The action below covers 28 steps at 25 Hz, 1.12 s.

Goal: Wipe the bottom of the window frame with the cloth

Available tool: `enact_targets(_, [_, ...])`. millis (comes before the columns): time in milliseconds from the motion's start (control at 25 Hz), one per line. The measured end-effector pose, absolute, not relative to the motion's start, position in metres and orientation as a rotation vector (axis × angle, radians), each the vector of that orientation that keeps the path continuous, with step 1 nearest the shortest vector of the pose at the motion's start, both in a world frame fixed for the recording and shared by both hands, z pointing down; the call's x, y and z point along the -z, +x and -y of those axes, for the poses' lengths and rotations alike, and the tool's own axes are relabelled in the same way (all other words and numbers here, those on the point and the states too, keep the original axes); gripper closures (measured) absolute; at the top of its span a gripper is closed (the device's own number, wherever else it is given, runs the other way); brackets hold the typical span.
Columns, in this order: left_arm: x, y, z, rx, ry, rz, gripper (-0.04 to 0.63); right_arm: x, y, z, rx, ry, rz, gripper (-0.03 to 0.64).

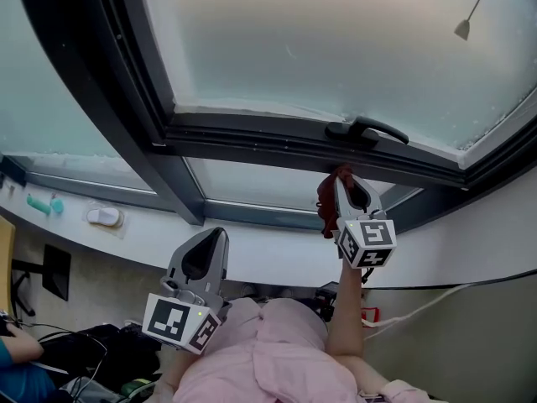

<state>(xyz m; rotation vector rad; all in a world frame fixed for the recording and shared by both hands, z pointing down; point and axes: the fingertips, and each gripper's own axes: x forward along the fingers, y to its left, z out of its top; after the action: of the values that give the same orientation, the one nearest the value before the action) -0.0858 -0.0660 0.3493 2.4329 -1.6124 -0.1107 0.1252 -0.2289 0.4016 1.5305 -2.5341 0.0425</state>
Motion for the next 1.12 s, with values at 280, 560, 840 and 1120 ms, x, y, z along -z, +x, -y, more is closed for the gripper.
enact_targets(280, [-0.352, -0.115, 0.065, 0.115, 2.420, 1.628, 0.597, -0.416, 0.109, 0.247, -0.036, 1.580, 2.473, 0.569])
enact_targets(560, [-0.355, -0.132, 0.063, 0.109, 2.398, 1.653, 0.598, -0.416, 0.109, 0.251, -0.004, 1.651, 2.461, 0.568])
enact_targets(840, [-0.354, -0.128, 0.063, 0.107, 2.404, 1.659, 0.598, -0.416, 0.109, 0.251, 0.025, 1.613, 2.473, 0.569])
enact_targets(1120, [-0.351, -0.109, 0.070, 0.101, 2.414, 1.659, 0.597, -0.416, 0.108, 0.251, 0.068, 1.506, 2.525, 0.571])
